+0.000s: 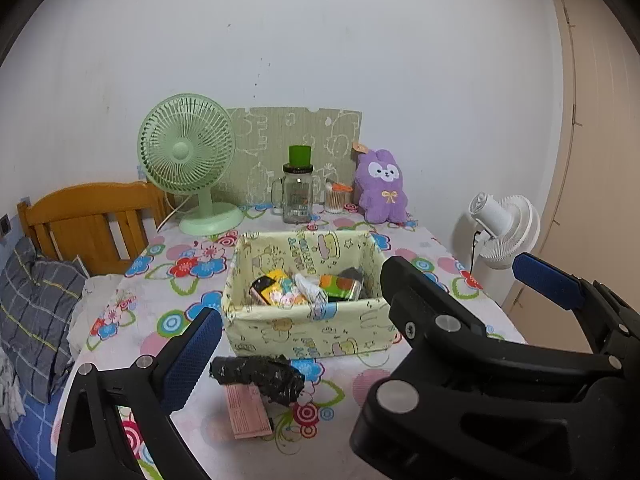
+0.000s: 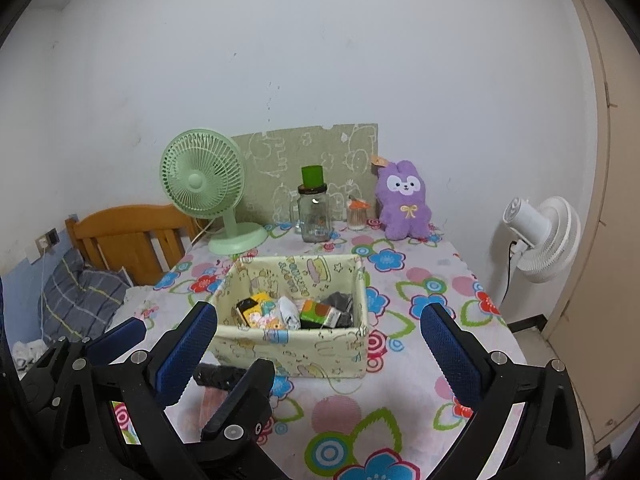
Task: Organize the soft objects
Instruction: 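Withdraw both open tools from the basket, then move both open tools toward the black plastic bag beside the basket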
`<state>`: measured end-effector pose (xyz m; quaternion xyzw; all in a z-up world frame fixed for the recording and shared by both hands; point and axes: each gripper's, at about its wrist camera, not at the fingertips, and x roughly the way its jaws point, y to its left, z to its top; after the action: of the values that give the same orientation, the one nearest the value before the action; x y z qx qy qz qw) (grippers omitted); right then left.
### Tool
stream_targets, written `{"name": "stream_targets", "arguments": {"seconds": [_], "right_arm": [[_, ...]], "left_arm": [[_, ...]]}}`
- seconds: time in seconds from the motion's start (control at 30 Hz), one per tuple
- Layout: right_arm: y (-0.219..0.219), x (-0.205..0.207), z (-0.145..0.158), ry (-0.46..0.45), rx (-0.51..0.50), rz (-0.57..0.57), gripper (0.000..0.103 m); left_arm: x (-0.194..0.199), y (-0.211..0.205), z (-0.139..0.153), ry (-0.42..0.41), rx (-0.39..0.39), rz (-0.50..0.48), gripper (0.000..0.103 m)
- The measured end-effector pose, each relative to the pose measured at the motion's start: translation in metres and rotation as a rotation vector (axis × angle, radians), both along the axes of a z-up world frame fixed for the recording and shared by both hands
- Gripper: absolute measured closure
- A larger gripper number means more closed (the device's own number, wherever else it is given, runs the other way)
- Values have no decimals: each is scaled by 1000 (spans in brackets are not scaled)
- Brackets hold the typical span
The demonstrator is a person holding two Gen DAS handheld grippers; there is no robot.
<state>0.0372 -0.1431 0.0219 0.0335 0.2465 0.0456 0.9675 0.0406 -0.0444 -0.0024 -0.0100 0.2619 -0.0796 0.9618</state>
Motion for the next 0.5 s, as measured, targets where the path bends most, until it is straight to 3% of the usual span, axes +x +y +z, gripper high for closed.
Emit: {"name": "stream_targets", "arguments": {"seconds": [0.5], "right_arm": [[4, 3, -43, 74, 1, 24, 1]], "left_arm": [[-1, 3, -40, 70, 6, 16, 1]]}}
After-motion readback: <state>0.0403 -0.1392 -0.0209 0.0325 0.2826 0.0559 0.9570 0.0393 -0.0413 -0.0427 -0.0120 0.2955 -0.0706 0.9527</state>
